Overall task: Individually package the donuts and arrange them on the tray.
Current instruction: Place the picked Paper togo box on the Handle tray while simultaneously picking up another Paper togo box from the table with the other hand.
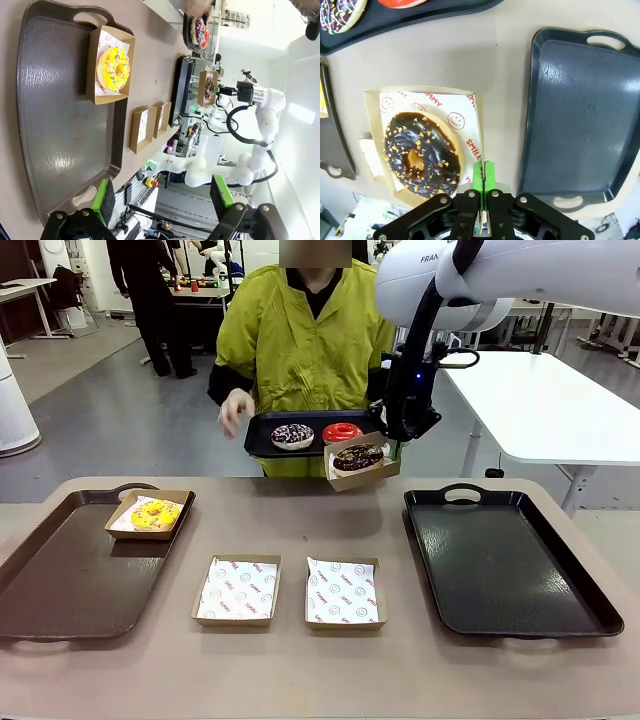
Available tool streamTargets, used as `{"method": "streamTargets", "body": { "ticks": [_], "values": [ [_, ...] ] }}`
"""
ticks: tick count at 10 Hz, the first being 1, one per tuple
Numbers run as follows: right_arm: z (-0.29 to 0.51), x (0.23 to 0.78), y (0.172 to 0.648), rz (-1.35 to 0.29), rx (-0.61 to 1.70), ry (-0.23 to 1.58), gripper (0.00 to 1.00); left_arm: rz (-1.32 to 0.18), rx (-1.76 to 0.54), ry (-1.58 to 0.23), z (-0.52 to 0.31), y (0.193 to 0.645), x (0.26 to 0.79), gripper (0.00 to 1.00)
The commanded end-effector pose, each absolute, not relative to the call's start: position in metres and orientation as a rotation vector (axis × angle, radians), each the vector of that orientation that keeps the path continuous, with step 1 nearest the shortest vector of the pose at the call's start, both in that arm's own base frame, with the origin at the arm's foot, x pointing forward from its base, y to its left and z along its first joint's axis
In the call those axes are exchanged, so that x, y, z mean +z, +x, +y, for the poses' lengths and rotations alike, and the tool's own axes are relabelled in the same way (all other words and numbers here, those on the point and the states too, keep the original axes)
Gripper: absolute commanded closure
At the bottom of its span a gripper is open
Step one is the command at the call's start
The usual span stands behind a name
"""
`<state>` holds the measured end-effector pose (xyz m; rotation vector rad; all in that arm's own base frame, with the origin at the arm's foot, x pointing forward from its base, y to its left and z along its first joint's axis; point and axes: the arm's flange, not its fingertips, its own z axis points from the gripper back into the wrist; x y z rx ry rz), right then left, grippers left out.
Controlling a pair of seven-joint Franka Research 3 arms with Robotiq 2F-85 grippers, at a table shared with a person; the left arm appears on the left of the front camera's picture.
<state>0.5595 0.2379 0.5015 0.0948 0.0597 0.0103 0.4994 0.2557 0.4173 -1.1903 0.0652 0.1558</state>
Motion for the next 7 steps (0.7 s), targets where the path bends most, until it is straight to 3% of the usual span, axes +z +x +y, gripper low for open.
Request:
{"method": "streamTargets", "body": {
  "ticks": [1,7],
  "values": [
    [0.22,0.505,0.55,0.03,0.023,0.097,0.99,0.105,0.135,-1.145,0.239,0.495,0.438,0.0],
    [0.055,0.495,0.514,-0.033,0.012,-0.029,0.99,0.19,0.053,-0.736,0.114,0.513,0.519,0.0]
  ]
}}
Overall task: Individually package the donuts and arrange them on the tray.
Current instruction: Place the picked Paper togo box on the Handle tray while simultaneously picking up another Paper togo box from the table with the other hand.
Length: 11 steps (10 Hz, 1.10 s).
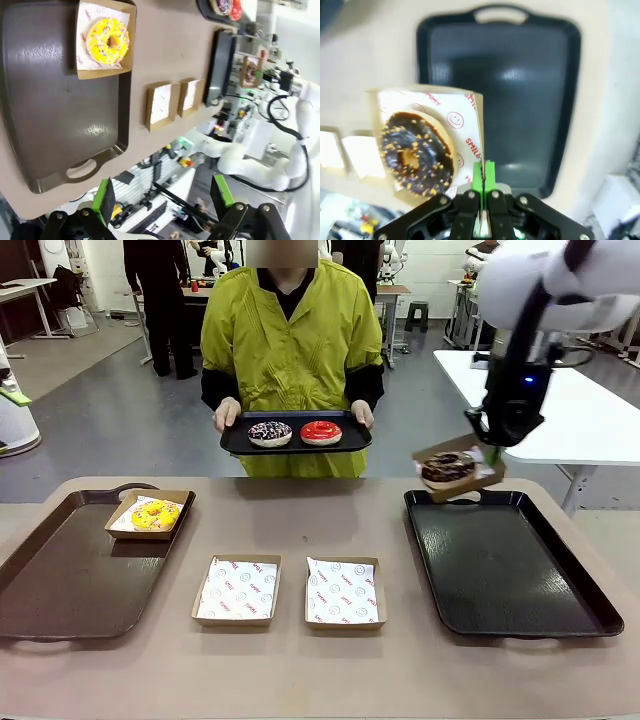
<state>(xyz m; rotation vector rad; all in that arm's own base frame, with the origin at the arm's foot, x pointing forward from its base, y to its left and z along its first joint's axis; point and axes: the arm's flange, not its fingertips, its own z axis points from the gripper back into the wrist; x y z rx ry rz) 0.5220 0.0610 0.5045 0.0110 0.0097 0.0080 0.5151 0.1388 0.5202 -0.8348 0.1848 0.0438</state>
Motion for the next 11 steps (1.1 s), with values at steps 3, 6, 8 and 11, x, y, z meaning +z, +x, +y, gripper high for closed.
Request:
{"method": "streamTargets", "body": {
  "ticks": [3,6,8,11],
  "values": [
    [0.018,0.469,0.529,-0.058,-0.06,-0.015,0.99,0.191,0.028,-0.506,0.023,0.516,0.514,0.0],
    [0.007,0.437,0.551,-0.025,-0.093,0.037,0.99,0.171,0.03,-0.298,-0.062,0.519,0.48,0.0],
    [0.007,0.422,0.559,-0.012,-0.103,0.052,0.99,0.119,0.028,-0.24,-0.106,0.508,0.455,0.0],
    [0.015,0.412,0.569,0.002,-0.098,0.052,0.99,0.094,-0.005,-0.201,-0.156,0.484,0.427,0.0]
  ]
}}
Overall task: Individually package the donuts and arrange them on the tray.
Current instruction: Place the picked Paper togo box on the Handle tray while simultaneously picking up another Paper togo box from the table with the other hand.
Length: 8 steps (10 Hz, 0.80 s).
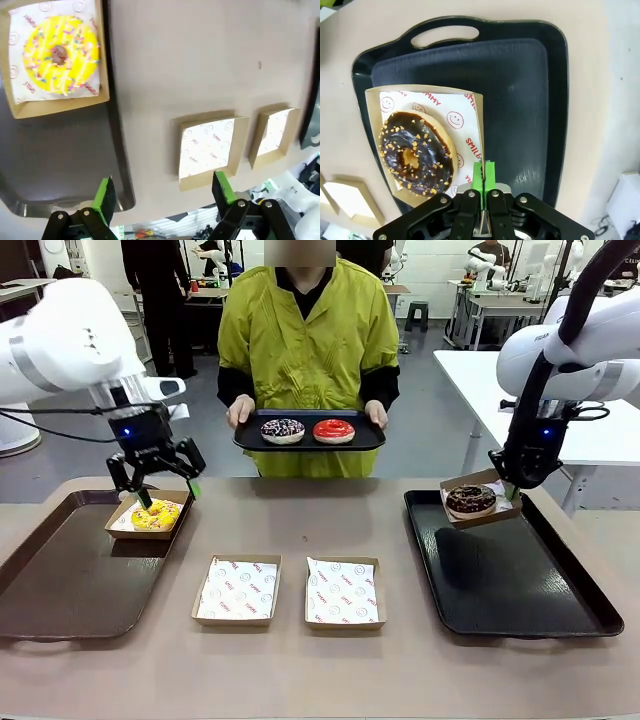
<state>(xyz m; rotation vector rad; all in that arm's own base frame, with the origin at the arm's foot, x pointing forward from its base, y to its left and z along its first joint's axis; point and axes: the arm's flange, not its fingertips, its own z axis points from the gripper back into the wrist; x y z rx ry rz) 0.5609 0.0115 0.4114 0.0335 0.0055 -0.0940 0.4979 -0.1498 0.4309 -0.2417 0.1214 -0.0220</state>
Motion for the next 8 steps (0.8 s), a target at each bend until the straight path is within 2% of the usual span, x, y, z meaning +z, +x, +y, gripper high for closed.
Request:
{"method": "streamTargets", "body": {
  "ticks": [1,5,8],
  "values": [
    [0.018,0.41,0.572,0.004,-0.099,0.058,0.99,0.089,-0.018,-0.183,-0.167,0.476,0.417,0.0],
    [0.014,0.41,0.564,0.007,-0.092,0.038,0.99,0.043,-0.075,-0.111,-0.2,0.451,0.379,0.0],
    [0.014,0.41,0.564,0.007,-0.092,0.038,0.99,0.073,-0.106,-0.147,-0.201,0.454,0.376,0.0]
  ]
}}
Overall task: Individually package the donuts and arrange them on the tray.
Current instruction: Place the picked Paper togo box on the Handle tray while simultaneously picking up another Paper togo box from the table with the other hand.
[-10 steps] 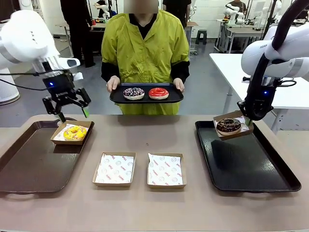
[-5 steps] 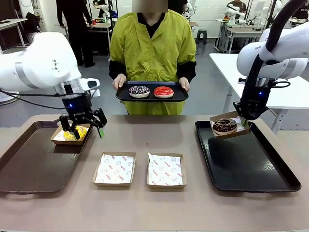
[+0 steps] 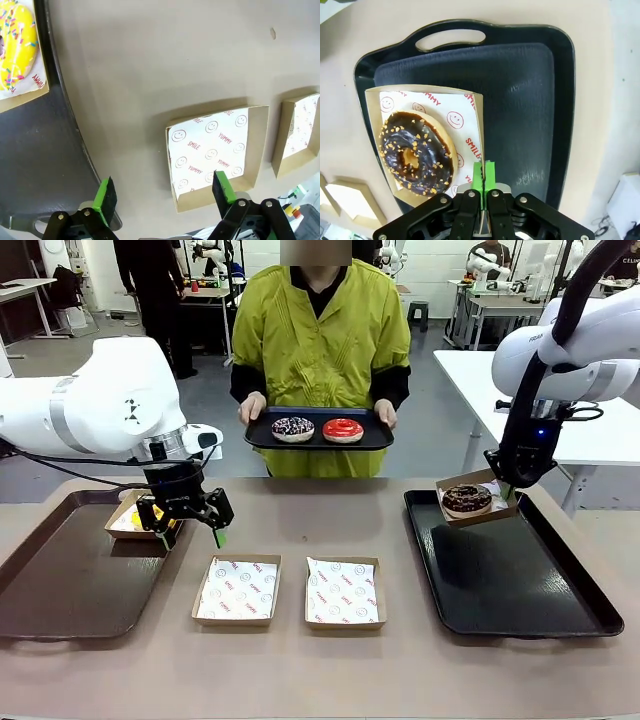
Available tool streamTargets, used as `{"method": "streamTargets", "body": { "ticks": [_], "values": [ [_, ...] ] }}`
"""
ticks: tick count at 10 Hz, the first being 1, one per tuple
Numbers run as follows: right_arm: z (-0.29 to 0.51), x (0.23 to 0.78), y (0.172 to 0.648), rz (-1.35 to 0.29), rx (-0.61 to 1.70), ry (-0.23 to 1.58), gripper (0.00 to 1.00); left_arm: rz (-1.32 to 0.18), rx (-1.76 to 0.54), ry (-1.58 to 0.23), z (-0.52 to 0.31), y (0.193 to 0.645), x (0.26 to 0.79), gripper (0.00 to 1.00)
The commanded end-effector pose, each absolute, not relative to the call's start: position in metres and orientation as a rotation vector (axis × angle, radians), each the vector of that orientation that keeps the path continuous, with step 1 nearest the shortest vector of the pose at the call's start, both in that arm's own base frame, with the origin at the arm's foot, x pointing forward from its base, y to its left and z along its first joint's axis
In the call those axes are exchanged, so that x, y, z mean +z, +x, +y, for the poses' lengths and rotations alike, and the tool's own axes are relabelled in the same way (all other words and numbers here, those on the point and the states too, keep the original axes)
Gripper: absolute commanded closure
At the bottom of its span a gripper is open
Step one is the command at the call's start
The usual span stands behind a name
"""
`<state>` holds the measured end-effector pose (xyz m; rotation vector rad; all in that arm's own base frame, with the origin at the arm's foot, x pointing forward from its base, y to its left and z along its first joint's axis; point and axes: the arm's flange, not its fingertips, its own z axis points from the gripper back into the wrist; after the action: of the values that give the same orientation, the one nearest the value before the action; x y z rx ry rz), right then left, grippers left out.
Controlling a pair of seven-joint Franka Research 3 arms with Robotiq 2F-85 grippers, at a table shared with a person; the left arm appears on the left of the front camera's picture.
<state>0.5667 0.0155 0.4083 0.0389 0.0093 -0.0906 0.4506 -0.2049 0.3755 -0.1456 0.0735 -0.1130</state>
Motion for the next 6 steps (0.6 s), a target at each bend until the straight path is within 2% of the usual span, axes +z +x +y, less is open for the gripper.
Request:
{"method": "streamTargets", "body": {
  "ticks": [1,6],
  "values": [
    [0.0144,0.4098,0.5638,0.007,-0.092,0.038,0.99,0.073,-0.106,-0.147,-0.2015,0.4536,0.3764,0.0],
    [0.0144,0.4098,0.5638,0.007,-0.092,0.038,0.99,0.075,-0.107,-0.146,-0.2021,0.4522,0.3749,0.0]
  ]
}}
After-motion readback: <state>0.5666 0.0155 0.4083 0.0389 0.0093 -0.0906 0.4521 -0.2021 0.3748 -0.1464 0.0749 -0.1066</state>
